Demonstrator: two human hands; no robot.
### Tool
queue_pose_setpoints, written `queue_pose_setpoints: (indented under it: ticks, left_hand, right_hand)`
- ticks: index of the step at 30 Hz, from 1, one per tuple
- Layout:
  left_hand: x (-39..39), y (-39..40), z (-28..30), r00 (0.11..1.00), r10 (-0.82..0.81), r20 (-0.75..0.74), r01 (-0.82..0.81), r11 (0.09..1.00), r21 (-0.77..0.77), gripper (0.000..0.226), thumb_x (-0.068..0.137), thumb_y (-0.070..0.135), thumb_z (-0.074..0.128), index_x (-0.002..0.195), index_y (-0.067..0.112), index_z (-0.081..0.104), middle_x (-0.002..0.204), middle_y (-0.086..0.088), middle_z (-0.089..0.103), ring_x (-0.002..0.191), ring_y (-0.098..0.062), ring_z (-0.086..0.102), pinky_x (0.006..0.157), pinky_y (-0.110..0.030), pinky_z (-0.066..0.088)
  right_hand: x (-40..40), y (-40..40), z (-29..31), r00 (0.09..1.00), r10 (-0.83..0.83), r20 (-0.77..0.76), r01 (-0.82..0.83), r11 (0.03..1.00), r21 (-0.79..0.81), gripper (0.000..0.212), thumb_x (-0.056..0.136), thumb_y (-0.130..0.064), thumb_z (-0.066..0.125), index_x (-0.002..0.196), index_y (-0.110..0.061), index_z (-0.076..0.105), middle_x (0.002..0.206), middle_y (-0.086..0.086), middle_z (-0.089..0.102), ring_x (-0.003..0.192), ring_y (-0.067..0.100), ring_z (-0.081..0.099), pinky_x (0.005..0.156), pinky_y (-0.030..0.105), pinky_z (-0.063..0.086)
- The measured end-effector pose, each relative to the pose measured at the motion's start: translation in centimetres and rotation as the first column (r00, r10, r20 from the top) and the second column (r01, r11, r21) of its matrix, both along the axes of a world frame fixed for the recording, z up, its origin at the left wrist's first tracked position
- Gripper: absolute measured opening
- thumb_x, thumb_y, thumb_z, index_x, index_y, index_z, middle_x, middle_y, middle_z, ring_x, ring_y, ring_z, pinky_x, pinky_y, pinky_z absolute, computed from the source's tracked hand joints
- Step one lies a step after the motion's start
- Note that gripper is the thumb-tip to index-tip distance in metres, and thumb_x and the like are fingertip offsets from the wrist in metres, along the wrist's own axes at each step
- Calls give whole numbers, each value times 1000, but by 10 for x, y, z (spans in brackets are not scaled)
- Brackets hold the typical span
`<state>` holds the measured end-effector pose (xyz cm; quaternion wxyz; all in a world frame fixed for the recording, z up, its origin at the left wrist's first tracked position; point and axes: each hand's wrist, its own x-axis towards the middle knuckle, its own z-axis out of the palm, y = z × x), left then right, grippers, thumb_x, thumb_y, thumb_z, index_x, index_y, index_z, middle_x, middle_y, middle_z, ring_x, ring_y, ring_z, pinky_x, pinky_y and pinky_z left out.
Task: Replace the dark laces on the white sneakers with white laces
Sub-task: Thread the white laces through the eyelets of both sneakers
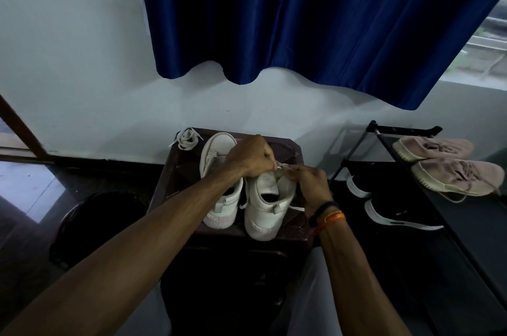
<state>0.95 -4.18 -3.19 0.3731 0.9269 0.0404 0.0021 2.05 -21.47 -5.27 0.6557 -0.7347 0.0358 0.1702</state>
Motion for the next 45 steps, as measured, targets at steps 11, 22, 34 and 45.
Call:
queue_pose_setpoints:
  ticks: [11, 22, 34, 45]
  left_hand:
    - [-2, -5, 0, 998, 58, 2, -58, 997, 57, 9, 70, 21, 74, 72, 28, 80, 73, 17, 74, 77, -7, 70, 76, -39, 61]
    - [-1, -9, 2, 998, 40, 40, -44, 992, 120, 4, 74, 18, 83, 74, 22, 81, 77, 12, 76, 78, -6, 69, 74, -33, 58]
    - [-6, 1, 6, 998, 38, 42, -42, 993, 107, 33, 52, 33, 94, 78, 26, 73, 76, 14, 71, 82, -9, 69, 98, -40, 48]
    - [-14, 8, 14, 994, 105, 20, -107, 970, 216, 47, 65, 10, 75, 109, 26, 69, 105, 9, 69, 108, -15, 60, 106, -38, 32]
  right_hand:
    - [-2, 2, -1, 995, 75, 60, -70, 994, -86, 27, 67, -36, 74, 91, -25, 81, 91, 2, 78, 96, 27, 73, 89, 47, 60]
    - [-7, 6, 6, 994, -60, -88, 66, 996, 61, 14, 86, -11, 68, 94, -7, 80, 87, 12, 74, 80, 26, 65, 66, 30, 54]
    - [0, 12, 4, 953, -268, -142, 288, 946, 149, 17, 85, -11, 59, 78, -3, 72, 70, 10, 69, 62, 24, 64, 55, 30, 50]
    - [26, -44, 12, 768, -606, -210, 611, 594, 523, 32, 101, -4, 36, 73, -19, 44, 50, -5, 43, 45, 9, 37, 45, 23, 36]
